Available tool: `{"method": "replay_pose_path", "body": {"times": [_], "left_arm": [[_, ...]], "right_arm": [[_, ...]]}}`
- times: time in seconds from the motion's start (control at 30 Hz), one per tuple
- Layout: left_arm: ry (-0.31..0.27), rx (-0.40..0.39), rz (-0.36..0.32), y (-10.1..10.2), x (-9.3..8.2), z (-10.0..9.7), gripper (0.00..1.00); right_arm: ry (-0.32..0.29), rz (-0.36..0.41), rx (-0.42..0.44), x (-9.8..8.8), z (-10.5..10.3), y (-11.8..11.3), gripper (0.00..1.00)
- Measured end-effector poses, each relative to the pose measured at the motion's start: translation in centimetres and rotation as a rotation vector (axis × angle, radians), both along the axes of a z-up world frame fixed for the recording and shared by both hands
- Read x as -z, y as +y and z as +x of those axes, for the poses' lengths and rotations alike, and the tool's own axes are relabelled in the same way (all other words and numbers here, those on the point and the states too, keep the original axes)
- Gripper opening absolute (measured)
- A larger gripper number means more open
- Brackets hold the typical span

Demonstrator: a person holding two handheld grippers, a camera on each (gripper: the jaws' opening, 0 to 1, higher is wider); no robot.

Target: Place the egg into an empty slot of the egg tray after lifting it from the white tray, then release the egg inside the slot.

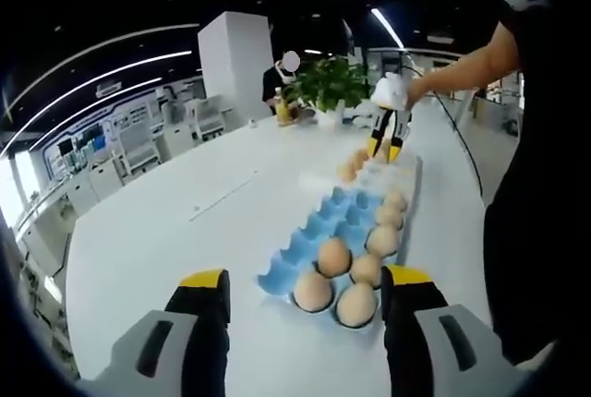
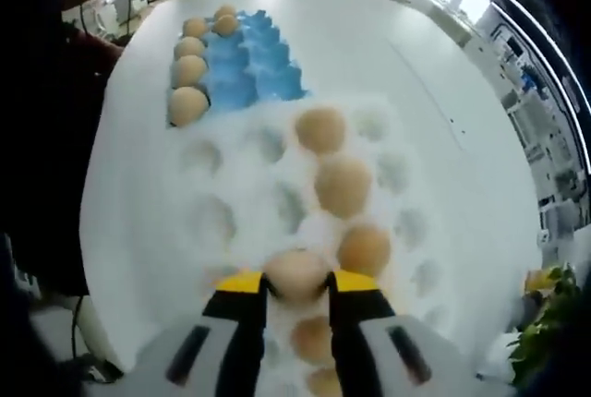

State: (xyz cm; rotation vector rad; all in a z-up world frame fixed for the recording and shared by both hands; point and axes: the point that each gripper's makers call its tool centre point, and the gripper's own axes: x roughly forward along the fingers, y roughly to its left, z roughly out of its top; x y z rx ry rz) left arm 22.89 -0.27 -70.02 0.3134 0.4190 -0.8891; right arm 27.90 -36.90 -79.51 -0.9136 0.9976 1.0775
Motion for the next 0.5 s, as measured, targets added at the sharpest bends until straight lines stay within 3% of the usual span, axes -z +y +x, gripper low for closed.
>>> {"method": "replay_pose_path", "body": {"times": [0.13, 0.33, 0.37, 0.5], "left_arm": [[-0.002, 0.002, -0.004, -0.1, -0.1, 0.0, 0.67], [0.003, -0.004, -0.009, 0.1, 0.1, -0.2, 0.63], [0.005, -0.002, -0.004, 0.1, 0.2, -0.3, 0.63], [0.001, -0.006, -0.008, 0.3, 0.0, -0.2, 0.63]], "right_arm": [[0.053, 0.035, 0.005, 0.2, 0.1, -0.2, 0.28], [0.023, 0.068, 0.058, -0.1, 0.2, -0.3, 0.26], [0.032, 0.08, 0.11, -0.3, 0.1, -0.1, 0.26], [0.024, 0.109, 0.126, -1.7, -0.2, 0.4, 0.26]]}}
